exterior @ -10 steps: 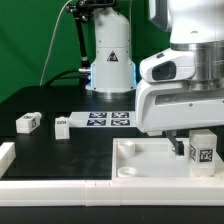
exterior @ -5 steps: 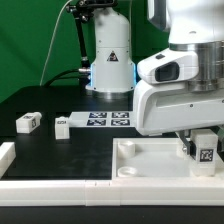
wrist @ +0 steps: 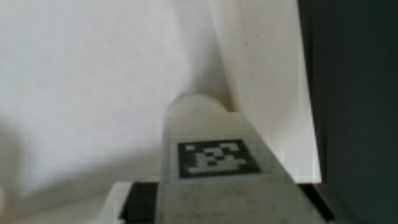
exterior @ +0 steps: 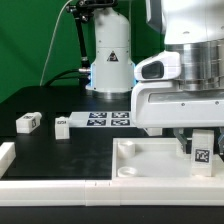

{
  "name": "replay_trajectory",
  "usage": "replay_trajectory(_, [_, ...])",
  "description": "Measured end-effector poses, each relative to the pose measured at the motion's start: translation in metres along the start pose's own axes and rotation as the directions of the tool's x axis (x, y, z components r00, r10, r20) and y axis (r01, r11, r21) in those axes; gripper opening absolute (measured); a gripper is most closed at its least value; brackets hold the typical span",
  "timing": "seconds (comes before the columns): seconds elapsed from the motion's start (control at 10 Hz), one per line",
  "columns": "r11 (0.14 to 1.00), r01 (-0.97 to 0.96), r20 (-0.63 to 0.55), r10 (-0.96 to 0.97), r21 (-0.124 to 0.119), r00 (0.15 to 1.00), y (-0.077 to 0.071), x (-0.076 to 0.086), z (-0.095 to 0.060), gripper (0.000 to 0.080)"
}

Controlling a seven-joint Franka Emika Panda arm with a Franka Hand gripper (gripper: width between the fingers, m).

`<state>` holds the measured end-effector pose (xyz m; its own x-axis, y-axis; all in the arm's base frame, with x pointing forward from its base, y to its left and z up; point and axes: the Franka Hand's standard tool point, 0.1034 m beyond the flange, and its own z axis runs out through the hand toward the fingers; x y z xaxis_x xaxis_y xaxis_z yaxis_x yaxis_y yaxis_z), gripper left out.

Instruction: Assemble one leg

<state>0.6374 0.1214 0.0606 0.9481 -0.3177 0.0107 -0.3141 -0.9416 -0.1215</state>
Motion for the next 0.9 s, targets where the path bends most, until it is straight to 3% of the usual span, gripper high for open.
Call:
replay_trajectory(0.2, [0.971,-0.24,-0.009,0.24,0.008,0.971,0.0006,0.0011,-0.0004,0.0291])
replay_trajectory(0.5, [0.791,-0.612,-0.012,0.612,0.016,0.791,-0.0005,-0.0002,0.0,0.0291])
replay_trajectory(0.9, [0.609,-0.793,0.0,0.793,0.023,0.609,-0.0012,-0.0002,-0.0001,0.0291])
